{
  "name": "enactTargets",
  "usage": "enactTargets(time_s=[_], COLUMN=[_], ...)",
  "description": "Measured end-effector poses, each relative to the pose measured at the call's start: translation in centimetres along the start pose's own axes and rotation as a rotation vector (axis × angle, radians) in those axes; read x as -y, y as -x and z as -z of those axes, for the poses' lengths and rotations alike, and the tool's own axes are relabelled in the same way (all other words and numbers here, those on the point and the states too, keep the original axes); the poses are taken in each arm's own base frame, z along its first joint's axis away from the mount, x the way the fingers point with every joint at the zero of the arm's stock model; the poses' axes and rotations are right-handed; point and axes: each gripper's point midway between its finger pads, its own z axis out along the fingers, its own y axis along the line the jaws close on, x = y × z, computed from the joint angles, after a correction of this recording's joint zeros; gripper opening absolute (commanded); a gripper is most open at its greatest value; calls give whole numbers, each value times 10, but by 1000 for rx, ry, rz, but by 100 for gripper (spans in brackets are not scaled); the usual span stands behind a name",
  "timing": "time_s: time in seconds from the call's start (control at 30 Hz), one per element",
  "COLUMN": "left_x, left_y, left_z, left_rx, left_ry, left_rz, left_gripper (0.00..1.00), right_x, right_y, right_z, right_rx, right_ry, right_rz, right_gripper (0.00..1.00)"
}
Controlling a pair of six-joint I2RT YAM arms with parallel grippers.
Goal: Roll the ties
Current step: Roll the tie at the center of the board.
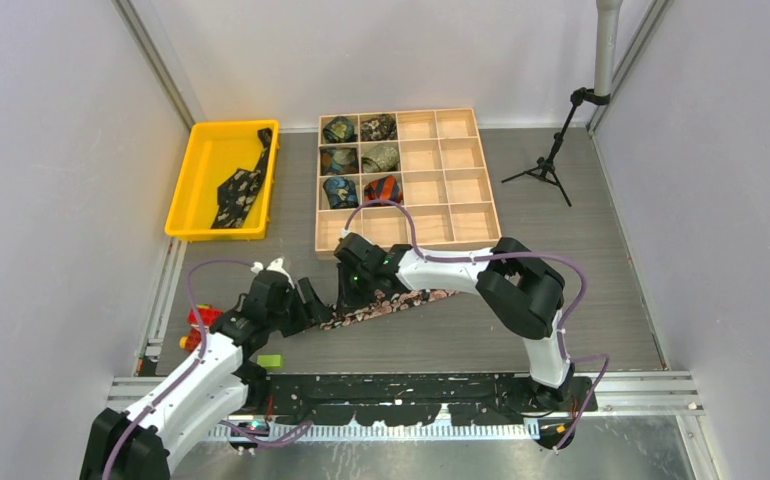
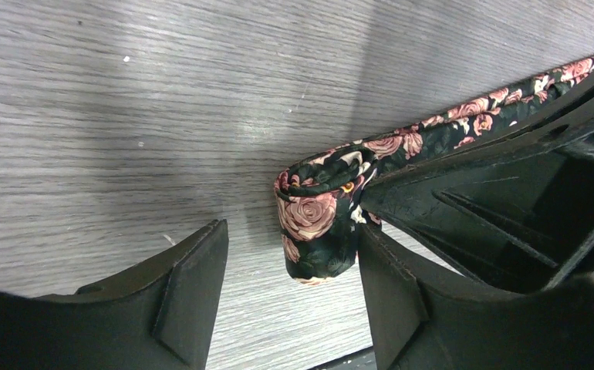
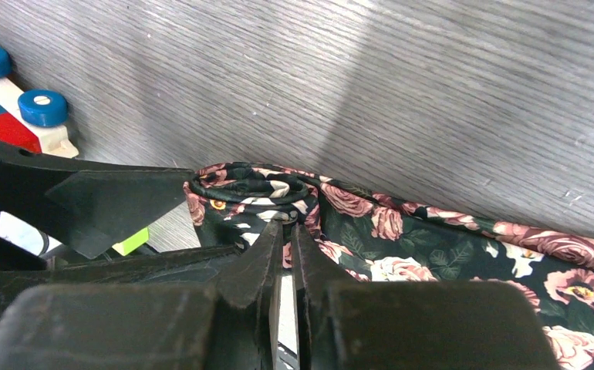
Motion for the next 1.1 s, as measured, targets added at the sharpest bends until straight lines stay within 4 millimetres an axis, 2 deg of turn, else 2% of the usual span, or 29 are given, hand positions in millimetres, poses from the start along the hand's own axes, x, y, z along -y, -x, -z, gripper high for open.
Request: enactTargets(time_s=[0.37, 0.57, 0.67, 0.93, 1.1], left_x=[13, 13, 12, 11, 18], left_y=[-7, -4, -5, -4, 5], left_z=[-10, -16, -18, -10, 2], left_rx=[-43, -43, -54, -78, -90], left_ry=[-101, -102, -99, -70, -44], left_rz=[23, 27, 36, 8, -29], left_gripper=[54, 30, 24, 19, 17], right_x=[-1, 1, 1, 1, 13], right_y=[2, 4, 4, 3, -4], right_z=[-3, -5, -5, -5, -3], right_rx=[12, 19, 22, 18, -10], right_ry=[27, 32, 34, 33, -21], right_rz=[-10, -24, -25, -24, -23], right_gripper=[14, 14, 14, 14, 15])
